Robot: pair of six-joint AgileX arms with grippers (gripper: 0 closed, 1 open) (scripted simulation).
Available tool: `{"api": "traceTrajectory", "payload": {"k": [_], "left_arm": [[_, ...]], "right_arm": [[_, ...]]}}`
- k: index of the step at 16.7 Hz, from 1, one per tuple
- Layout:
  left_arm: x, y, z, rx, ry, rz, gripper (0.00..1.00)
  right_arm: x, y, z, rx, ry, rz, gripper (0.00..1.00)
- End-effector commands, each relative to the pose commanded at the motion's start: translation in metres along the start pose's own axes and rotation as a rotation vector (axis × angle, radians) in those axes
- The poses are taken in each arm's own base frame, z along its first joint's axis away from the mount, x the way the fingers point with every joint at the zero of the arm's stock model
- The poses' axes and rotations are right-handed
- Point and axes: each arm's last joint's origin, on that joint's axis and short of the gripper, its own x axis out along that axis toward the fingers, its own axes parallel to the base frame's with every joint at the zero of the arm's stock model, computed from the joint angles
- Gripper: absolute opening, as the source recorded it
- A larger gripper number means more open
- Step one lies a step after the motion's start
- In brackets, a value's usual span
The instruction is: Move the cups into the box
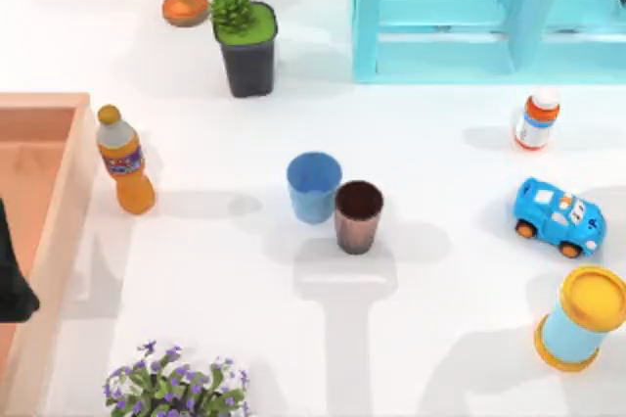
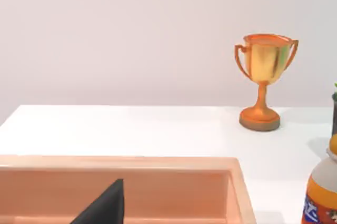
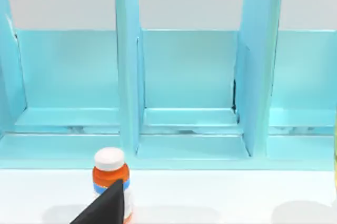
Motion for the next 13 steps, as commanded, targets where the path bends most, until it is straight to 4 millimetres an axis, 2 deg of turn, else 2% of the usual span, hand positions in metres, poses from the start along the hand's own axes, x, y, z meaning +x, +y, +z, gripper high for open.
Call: {"api": "traceTrajectory", "payload": {"k": [3, 6, 10, 13], "left_arm": [[0.0, 0.0, 0.002, -0.002, 0.005, -0.002, 1.0], [0.0, -0.002, 0.02, -0.022, 0.051, -0.02, 1.0], [0.009, -0.008, 0.07, -0.072, 0.186, -0.067, 1.0], [0.03, -0.017, 0.119, -0.116, 0.332, -0.11, 1.0]], "right_arm": [[0.0, 0.0, 0.0, 0.0, 0.0, 0.0, 1.0], [0.0, 0.0, 0.0, 0.0, 0.0, 0.0, 1.0], [0.0, 0.0, 0.0, 0.0, 0.0, 0.0, 1.0], [0.0, 0.0, 0.0, 0.0, 0.0, 0.0, 1.0]]}}
